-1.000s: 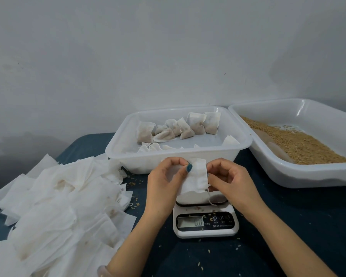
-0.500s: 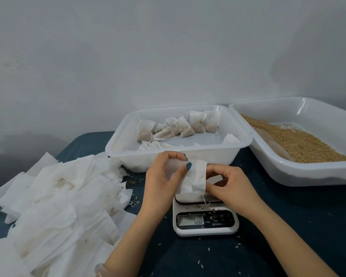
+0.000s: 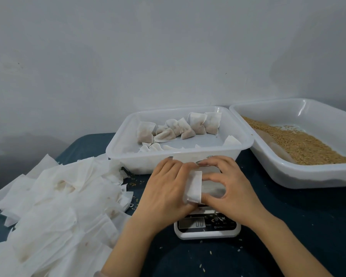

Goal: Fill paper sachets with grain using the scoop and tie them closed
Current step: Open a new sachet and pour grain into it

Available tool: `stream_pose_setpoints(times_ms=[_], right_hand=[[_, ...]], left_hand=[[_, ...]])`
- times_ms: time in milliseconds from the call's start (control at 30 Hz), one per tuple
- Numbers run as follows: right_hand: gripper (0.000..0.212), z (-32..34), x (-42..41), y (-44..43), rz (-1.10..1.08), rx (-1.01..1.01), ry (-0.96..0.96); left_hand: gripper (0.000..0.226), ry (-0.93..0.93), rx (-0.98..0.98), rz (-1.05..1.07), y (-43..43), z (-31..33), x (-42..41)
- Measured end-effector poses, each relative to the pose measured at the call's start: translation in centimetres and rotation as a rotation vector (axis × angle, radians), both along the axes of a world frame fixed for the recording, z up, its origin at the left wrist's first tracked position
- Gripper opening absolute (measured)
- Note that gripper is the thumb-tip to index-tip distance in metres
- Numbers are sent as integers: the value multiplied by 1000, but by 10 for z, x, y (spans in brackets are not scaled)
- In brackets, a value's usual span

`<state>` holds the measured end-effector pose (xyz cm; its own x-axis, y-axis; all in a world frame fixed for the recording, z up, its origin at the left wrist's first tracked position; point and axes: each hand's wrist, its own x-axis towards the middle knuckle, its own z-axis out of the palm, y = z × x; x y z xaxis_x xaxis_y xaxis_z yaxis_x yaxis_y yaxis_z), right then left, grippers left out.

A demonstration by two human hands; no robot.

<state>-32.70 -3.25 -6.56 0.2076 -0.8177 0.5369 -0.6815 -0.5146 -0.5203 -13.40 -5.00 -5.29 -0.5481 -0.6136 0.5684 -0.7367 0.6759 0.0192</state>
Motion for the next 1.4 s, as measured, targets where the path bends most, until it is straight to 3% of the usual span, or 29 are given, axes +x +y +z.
stream_pose_setpoints(times_ms=[100,267,400,567,767,933,1300,1400], right_hand=[[30,1,1,2,-10,-65,37],[42,6,1,3,21,-168,85],[29,5,1,2,29,-221,103],[31,6,0,6,24,-309,47],[23,3,9,7,39,-514,153],[5,-1,8,4,94,-476,123],[11,2,3,3,88,-479,65],[22,3,5,4,106,-477,56]], left_hand=[[51,-2,26,24,0,0,3],[38,-3,91,33,2,2,4],[30,45,159,29,4,3,4],[32,93,254,45,3,4,6],[33,203,400,-18,3,3,4],[36,260,494,-41,4,4,1],[33,222,485,-20,-3,6,16],[36,243,504,-30,-1,6,16]])
